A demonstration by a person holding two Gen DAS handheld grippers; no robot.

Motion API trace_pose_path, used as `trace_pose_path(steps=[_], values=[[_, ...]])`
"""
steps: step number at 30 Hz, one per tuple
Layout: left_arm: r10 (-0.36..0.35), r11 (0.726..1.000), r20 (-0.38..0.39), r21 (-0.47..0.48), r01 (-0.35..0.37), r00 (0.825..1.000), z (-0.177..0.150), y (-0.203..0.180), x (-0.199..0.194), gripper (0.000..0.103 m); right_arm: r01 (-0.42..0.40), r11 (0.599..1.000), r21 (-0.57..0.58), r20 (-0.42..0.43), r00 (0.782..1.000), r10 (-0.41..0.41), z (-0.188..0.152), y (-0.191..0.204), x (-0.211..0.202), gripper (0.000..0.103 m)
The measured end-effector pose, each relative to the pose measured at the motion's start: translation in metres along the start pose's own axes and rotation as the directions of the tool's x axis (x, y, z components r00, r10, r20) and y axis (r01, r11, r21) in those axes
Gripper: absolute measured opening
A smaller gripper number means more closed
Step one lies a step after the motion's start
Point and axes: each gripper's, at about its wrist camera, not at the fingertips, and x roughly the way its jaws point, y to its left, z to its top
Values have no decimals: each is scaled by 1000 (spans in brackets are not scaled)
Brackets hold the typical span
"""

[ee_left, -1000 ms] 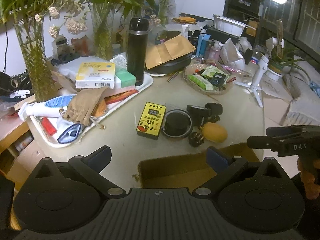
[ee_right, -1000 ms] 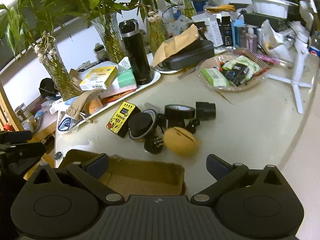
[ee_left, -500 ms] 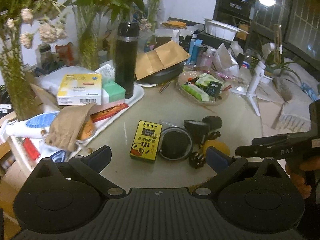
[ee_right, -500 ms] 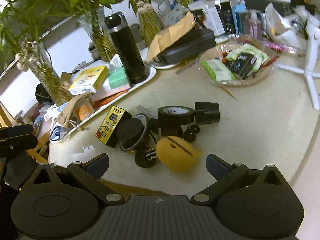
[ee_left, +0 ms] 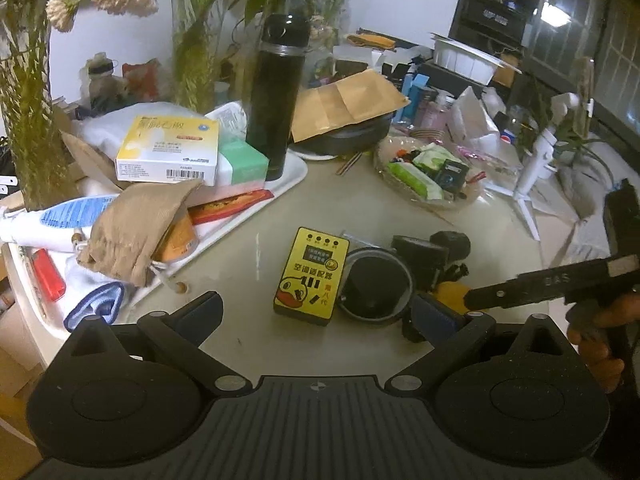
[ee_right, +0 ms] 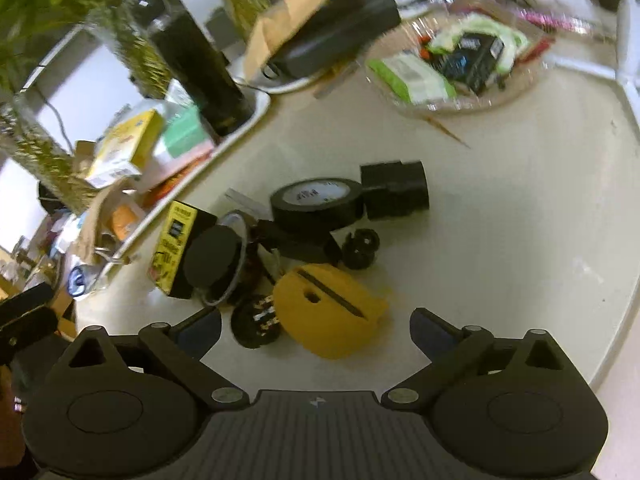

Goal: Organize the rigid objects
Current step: 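Close the right tool on the yellow bear-shaped case, then grasp the yellow adapter box with the left tool while the right tool holds the yellow case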

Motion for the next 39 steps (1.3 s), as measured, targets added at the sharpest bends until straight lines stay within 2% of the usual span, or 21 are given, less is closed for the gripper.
trace_pose_path(steps=[4,7,12,16,19,24,39], values=[[38,999,5,37,-38,999,-1,-4,1,103,23,999,35,-39,999,-22,3,3,12,92],[41,998,4,41,-41,999,-2,-5,2,103,37,998,44,-49,998,-35,4,9,17,91],[45,998,6,35,-45,999,-3,-3,1,103,81,989,127,-76,995,-72,9,3,27,80],[49,998,7,30,-50,999,-4,-1,-1,103,86,984,158,-68,995,-76,10,3,28,80],[51,998,16,24,-51,999,-3,-2,-3,103,107,984,144,-66,993,-99,11,8,30,80],[60,997,19,40,-61,998,-4,-6,-2,103,132,984,121,-68,990,-125,8,14,27,74],[71,993,65,88,-76,995,0,-15,0,103,80,995,56,73,994,-84,-3,18,-18,73]])
